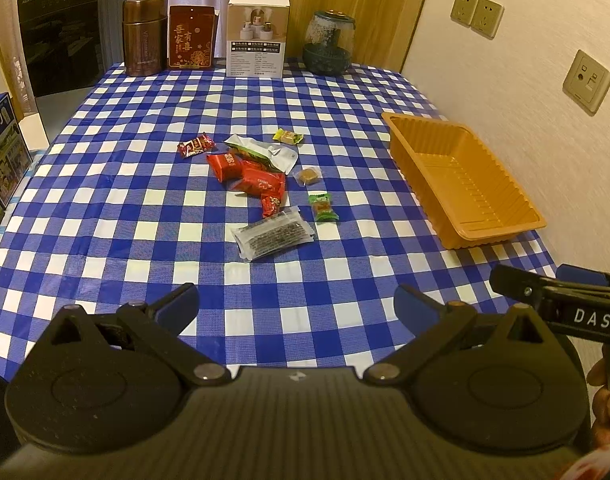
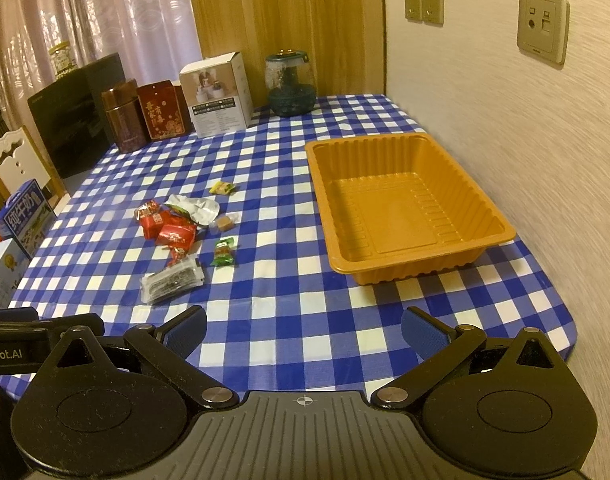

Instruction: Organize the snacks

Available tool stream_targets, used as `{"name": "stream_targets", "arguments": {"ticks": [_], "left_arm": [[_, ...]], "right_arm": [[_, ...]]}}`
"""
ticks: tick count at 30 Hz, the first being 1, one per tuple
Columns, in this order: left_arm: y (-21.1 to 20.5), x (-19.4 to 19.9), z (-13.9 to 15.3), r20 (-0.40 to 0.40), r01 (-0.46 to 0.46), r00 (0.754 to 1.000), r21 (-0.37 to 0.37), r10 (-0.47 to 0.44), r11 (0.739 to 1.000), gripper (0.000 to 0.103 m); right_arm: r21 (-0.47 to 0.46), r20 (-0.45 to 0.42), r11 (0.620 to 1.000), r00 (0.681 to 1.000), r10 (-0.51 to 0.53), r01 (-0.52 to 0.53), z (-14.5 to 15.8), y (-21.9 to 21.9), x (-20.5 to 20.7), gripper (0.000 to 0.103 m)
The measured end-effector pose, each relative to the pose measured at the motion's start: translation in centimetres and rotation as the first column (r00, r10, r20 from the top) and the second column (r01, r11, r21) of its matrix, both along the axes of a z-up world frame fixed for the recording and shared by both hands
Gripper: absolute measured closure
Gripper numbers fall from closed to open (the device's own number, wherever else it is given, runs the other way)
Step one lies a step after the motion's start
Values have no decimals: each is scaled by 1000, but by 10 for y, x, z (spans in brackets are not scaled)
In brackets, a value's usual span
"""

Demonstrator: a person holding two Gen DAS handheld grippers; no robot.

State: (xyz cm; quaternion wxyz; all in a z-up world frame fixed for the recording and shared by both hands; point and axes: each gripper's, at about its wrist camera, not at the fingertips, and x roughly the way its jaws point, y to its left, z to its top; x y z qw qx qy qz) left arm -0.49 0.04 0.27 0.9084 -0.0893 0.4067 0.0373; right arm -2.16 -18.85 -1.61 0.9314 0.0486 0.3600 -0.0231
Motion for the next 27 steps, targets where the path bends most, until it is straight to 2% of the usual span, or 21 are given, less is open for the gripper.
{"name": "stream_targets", "arguments": {"ticks": [27], "left_arm": [[2,0,-3,-6,-9,1000,-22,9,1000,0]], "right_arm": [[8,-2,1000,1000,-4,4,-1,0,1,0]]}}
